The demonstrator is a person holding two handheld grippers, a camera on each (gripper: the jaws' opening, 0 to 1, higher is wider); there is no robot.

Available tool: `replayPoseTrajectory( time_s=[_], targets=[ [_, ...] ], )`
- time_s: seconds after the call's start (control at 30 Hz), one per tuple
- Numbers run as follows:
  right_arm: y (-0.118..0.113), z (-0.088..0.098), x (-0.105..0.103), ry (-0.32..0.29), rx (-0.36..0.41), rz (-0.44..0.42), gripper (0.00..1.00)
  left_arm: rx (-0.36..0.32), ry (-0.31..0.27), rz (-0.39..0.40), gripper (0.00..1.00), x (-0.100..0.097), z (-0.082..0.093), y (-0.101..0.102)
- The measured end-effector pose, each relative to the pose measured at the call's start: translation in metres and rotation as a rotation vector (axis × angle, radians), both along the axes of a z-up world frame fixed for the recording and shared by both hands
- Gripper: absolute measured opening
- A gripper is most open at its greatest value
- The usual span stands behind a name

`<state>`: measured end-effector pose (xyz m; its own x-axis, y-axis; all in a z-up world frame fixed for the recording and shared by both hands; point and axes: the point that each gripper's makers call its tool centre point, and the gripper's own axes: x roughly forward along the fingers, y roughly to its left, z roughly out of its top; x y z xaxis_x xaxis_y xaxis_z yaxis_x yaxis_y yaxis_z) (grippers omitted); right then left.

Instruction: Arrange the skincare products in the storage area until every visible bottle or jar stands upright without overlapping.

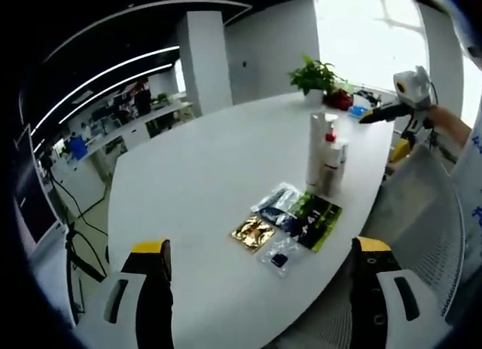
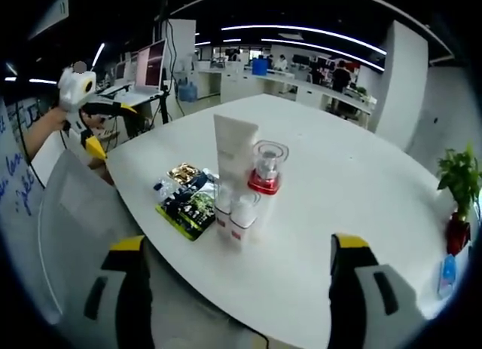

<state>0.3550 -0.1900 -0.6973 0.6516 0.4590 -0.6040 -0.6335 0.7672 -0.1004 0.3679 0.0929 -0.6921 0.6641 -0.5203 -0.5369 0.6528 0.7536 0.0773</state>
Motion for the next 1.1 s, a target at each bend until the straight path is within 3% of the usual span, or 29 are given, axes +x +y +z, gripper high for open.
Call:
replayPoseTrajectory(
  time_s=[1.1],
  targets=[
    [-0.0025,-0.0036,0.0005,-0.003,-0.01,0.0,1.0,-0.01,0.007,0.027,0.97,-0.0036,-0.0015,0.004]
  ],
)
